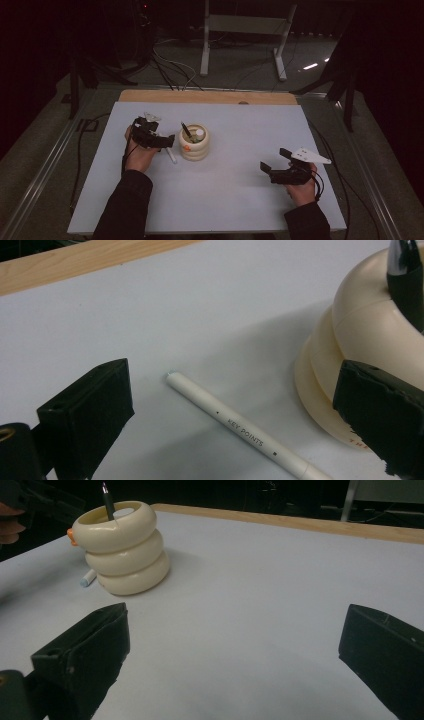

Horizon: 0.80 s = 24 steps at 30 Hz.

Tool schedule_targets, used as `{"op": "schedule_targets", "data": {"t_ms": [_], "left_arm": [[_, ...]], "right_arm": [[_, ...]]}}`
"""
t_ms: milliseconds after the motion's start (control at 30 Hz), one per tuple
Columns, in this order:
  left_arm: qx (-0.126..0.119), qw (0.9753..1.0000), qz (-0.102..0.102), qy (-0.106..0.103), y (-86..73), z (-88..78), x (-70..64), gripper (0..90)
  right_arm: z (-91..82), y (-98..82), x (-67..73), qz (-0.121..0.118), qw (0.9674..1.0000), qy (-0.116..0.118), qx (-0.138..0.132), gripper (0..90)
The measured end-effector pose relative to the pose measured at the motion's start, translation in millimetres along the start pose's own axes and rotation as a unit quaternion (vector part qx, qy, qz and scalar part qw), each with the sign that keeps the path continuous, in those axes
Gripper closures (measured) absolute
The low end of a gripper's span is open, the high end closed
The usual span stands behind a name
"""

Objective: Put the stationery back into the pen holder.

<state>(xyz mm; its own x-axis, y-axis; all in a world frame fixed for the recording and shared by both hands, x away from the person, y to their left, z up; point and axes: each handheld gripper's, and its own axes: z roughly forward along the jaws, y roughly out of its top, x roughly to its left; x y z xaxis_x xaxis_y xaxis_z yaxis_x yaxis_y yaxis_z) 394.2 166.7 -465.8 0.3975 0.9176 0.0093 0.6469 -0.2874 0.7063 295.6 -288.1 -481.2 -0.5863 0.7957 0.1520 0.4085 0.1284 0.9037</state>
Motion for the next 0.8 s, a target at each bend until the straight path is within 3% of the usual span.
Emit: {"op": "schedule_targets", "data": {"t_ms": [467, 800], "left_arm": [[0.014, 0.9999, -0.007, 0.006, -6.7, 9.8, 0.0, 4.4], [0.036, 0.9992, -0.015, 0.010, -11.0, 19.0, 0.5, 8.6]], "right_arm": [[-0.1, -0.1, -0.2, 0.000, 1.0000, 0.000, 0.000, 0.4], [-0.1, -0.1, -0.3, 0.001, 1.0000, 0.000, 0.000, 0.4]]}}
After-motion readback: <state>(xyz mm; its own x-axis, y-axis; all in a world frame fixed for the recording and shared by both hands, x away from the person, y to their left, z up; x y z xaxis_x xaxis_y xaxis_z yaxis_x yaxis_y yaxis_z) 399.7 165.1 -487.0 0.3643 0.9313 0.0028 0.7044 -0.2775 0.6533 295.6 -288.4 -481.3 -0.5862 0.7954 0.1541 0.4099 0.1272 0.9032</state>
